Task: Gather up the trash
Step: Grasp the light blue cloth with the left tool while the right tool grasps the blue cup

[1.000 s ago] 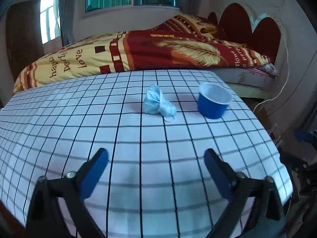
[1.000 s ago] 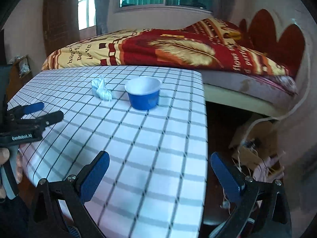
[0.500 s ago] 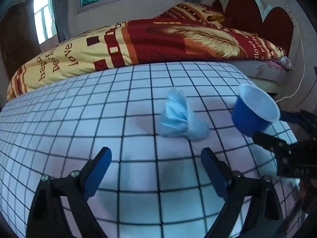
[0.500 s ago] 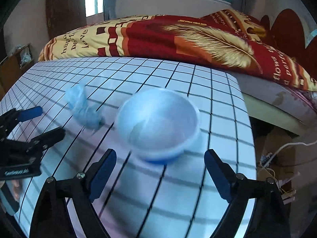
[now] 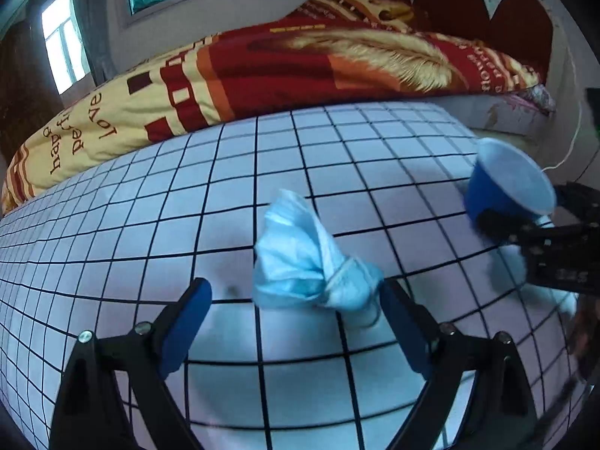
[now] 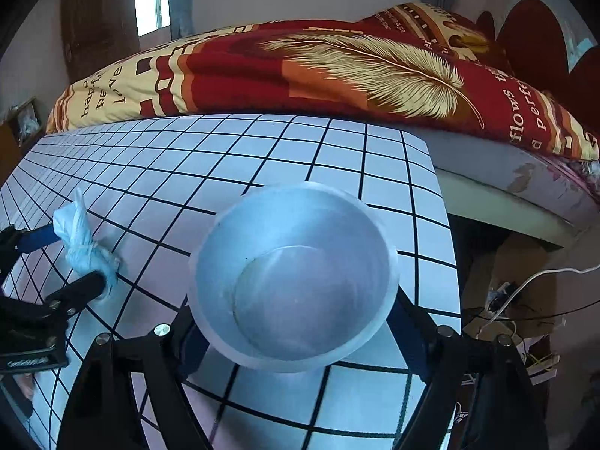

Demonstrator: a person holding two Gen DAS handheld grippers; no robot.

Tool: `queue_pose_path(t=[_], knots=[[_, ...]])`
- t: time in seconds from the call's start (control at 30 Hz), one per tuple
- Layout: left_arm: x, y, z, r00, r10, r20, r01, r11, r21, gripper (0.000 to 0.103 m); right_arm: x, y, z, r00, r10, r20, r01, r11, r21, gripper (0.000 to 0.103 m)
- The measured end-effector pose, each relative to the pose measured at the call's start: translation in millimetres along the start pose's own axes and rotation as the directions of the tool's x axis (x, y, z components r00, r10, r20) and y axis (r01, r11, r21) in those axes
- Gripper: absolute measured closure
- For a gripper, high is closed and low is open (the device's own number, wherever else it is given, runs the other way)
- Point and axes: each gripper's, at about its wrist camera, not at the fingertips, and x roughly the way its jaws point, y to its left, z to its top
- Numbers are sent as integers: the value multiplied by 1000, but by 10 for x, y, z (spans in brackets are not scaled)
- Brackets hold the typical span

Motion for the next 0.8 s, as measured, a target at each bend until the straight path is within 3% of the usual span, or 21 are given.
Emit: queue_pose_path(t=[0.13, 0.27, 0.4, 0.43, 0.5, 0.6, 0.8], knots=[[79, 121, 60, 999, -25, -21, 23, 998, -63, 16, -2, -5, 32, 1000, 19, 3, -19, 1000, -1, 18], [69, 94, 95, 1000, 8, -5, -8, 999, -54, 16, 20, 61, 80, 1000, 18, 12, -18, 1000, -18, 18], [122, 107, 154, 1000, -18, -8, 17, 997, -72, 18, 14, 53, 93, 1000, 20, 17, -20, 1000, -15, 18], [164, 111, 162, 999, -39, -22, 37, 996, -78, 24, 5, 42, 88, 1000, 23, 21, -23, 1000, -11, 26], [162, 110, 171, 998, -60, -18, 59, 995, -81, 64, -12, 35, 76, 999, 26, 20, -26, 1000, -7, 26], [122, 85, 149, 996, -90, -12, 89, 993, -79, 71, -77, 46, 28, 999, 17, 35, -17, 1000, -18, 26], [-29, 56, 41, 993, -112, 30, 113, 992, -63, 71, -174, 62, -108, 999, 3, 42, -2, 1000, -31, 26]])
